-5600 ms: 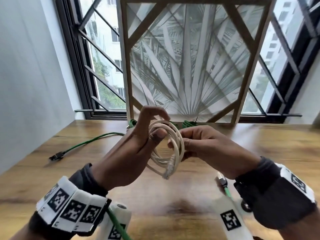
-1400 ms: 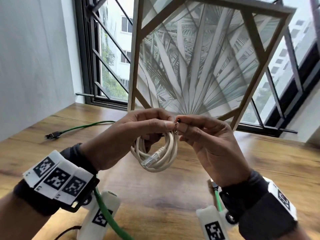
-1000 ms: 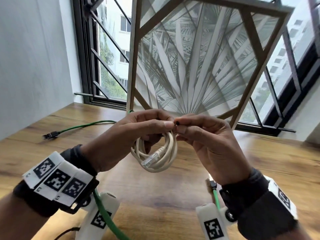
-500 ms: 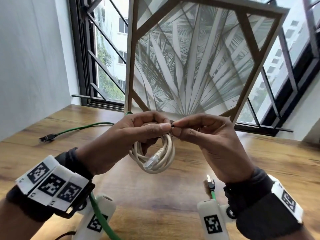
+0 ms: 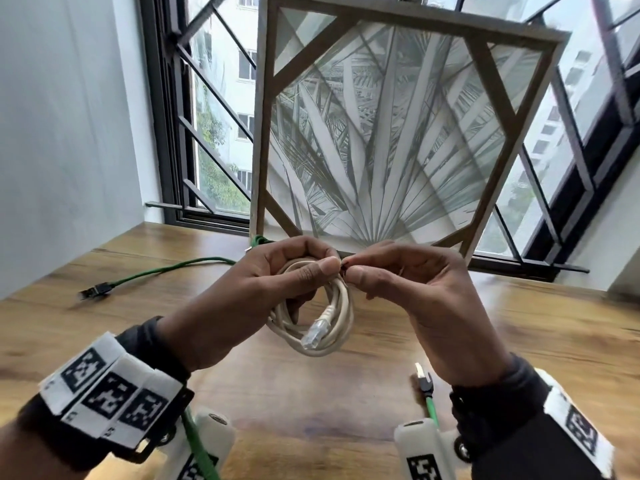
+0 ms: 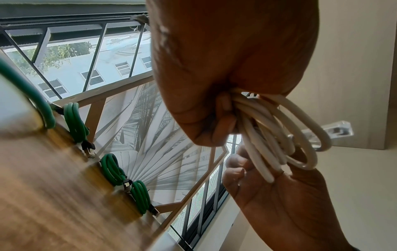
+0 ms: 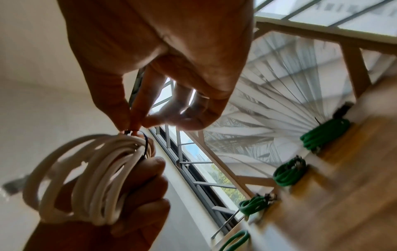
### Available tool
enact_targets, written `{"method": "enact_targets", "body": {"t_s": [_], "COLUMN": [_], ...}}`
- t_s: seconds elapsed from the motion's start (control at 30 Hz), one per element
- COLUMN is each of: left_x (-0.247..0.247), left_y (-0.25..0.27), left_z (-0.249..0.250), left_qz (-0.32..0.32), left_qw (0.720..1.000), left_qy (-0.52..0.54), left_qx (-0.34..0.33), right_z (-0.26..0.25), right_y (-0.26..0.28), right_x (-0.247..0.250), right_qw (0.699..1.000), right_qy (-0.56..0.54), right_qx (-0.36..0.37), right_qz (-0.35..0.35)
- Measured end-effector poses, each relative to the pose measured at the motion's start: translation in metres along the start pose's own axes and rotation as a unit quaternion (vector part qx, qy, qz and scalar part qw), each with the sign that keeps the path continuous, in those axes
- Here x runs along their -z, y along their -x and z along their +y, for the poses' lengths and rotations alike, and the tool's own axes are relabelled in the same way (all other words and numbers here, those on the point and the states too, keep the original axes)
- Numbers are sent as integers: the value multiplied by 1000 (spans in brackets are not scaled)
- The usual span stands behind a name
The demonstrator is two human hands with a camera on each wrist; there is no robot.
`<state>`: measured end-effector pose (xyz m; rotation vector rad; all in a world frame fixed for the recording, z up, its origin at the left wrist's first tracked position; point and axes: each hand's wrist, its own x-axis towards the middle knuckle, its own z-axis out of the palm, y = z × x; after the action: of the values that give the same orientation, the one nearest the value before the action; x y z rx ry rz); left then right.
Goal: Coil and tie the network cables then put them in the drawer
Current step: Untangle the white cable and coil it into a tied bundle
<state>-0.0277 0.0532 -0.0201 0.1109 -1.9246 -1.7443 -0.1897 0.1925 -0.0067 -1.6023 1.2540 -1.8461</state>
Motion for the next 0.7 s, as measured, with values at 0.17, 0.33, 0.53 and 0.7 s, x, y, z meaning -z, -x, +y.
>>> {"method": "enact_targets", "body": {"t_s": [0.17, 0.33, 0.53, 0.7], "left_x": [-2, -4, -4, -4], "left_y": [-2, -4, -4, -2], "left_z": [-3, -6, -3, -4], "left_qz": [26, 25, 31, 24], "left_qw": [999, 998, 997, 998], "left_qy": [-41, -45, -58, -52], "left_qx": [-22, -38, -43, -36], "right_z": [2, 3, 1, 2], "right_y": [2, 1, 0, -1], "right_x": [-4, -2, -2, 1], "right_qw": [991, 967, 960, 958], "right_qy": [115, 230, 263, 267], "right_qx": [42, 88, 80, 51], "right_qz": [47, 68, 62, 88]}}
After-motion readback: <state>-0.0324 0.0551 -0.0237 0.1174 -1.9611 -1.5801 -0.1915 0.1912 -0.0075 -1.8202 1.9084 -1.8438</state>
